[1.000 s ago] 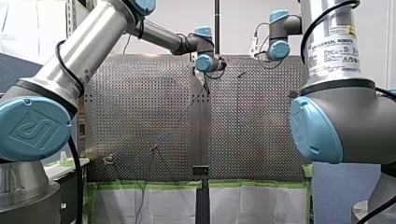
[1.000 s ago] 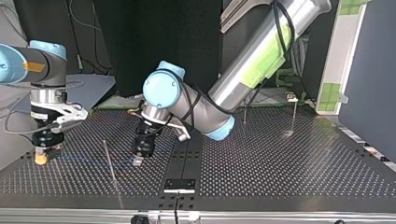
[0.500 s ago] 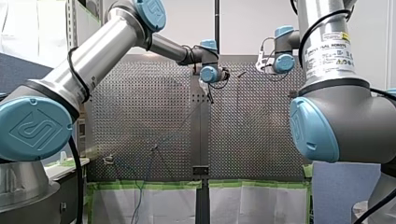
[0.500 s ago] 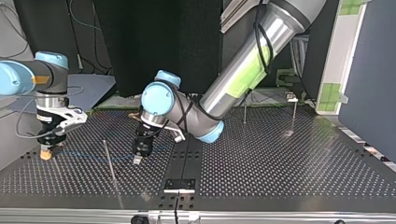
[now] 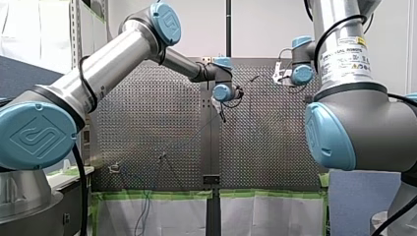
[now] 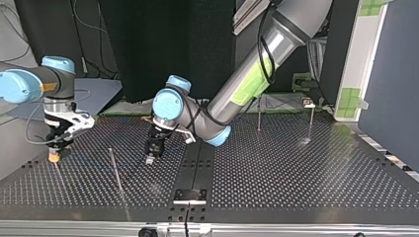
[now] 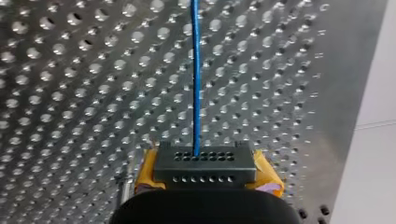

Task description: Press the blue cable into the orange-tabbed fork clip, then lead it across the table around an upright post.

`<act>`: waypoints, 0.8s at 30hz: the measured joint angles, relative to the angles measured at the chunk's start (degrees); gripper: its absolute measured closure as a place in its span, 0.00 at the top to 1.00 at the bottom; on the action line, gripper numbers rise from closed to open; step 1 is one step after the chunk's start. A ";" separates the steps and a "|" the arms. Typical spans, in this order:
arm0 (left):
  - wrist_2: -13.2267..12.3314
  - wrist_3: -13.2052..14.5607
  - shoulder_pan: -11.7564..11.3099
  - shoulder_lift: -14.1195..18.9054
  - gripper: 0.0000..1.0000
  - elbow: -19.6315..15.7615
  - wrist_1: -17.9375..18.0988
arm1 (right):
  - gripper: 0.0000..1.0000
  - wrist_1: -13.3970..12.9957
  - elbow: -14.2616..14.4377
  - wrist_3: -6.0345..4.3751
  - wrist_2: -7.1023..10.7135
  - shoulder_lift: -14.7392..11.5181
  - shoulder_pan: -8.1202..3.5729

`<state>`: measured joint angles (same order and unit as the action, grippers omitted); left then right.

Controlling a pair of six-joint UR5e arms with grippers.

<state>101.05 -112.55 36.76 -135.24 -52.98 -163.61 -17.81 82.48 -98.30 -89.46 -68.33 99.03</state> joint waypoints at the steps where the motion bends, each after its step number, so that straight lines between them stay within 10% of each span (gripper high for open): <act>1: 0.02 0.01 0.00 -0.02 0.26 0.00 0.02 | 0.00 -0.01 0.22 0.02 -0.02 0.14 -0.01; 5: 0.28 0.14 0.00 -0.03 0.59 0.00 0.04 | 0.00 -0.25 1.37 0.09 -0.16 0.93 -0.03; 7: 0.66 0.27 -0.04 -0.03 0.94 0.00 0.06 | 0.00 -0.75 2.11 0.14 -0.23 1.59 -0.03; 24: 2.63 1.05 -0.32 -0.05 1.00 -0.01 0.04 | 0.00 -6.92 5.82 1.74 -0.42 9.80 -0.24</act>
<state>103.68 -111.50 36.44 -135.29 -52.98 -163.57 -24.74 88.30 -96.55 -89.88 -58.53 98.79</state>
